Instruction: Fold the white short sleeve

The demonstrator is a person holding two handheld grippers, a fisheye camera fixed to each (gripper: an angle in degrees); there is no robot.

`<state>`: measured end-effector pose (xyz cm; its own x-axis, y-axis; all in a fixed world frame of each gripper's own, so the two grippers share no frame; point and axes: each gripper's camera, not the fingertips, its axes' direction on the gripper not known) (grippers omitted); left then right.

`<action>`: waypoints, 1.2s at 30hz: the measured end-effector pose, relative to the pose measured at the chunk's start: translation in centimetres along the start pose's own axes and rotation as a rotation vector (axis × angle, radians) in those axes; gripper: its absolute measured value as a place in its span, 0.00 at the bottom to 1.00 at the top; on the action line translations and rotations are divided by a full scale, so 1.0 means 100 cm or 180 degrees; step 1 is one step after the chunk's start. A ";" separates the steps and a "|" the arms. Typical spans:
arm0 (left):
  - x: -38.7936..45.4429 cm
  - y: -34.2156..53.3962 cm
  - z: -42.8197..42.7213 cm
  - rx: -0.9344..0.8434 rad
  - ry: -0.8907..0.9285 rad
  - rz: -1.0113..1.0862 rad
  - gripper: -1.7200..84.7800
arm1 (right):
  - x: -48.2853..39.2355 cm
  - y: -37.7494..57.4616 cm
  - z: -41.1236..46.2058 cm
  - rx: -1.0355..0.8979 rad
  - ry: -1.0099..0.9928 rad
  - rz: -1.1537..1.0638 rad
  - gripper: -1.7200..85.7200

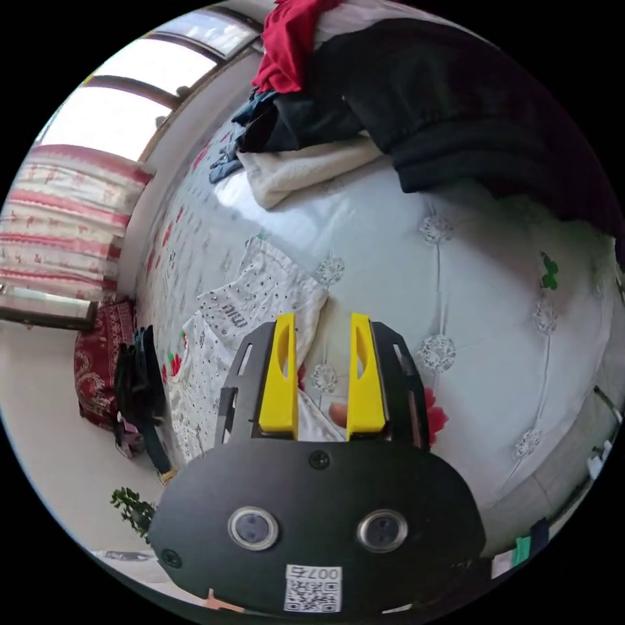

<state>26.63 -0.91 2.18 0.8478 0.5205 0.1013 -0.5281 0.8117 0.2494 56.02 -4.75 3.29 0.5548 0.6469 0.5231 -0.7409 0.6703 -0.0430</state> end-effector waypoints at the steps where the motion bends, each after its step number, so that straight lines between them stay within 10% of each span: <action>1: -0.003 -0.001 0.001 0.0007 -0.0049 -0.0086 0.01 | 0.001 0.003 -0.002 0.0060 -0.0064 0.0037 0.13; 18: -0.073 -0.040 0.057 -0.0245 0.0351 -0.1016 0.01 | -0.064 0.052 0.008 0.0053 -0.0141 -0.0409 0.03; 28: -0.131 0.002 0.035 -0.0085 0.0479 -0.1672 0.01 | -0.285 0.255 0.054 -0.0764 0.0319 -0.4403 0.02; 36: -0.156 0.053 0.034 -0.0168 0.0478 -0.2103 0.01 | -0.301 0.319 0.123 -0.1204 0.0672 -0.4405 0.03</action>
<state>10.80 -5.62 5.21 0.9795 -0.0611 -0.1919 0.0936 0.9818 0.1654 10.98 -7.30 -3.32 0.7985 -0.5678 0.1998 0.5483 0.8231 0.1477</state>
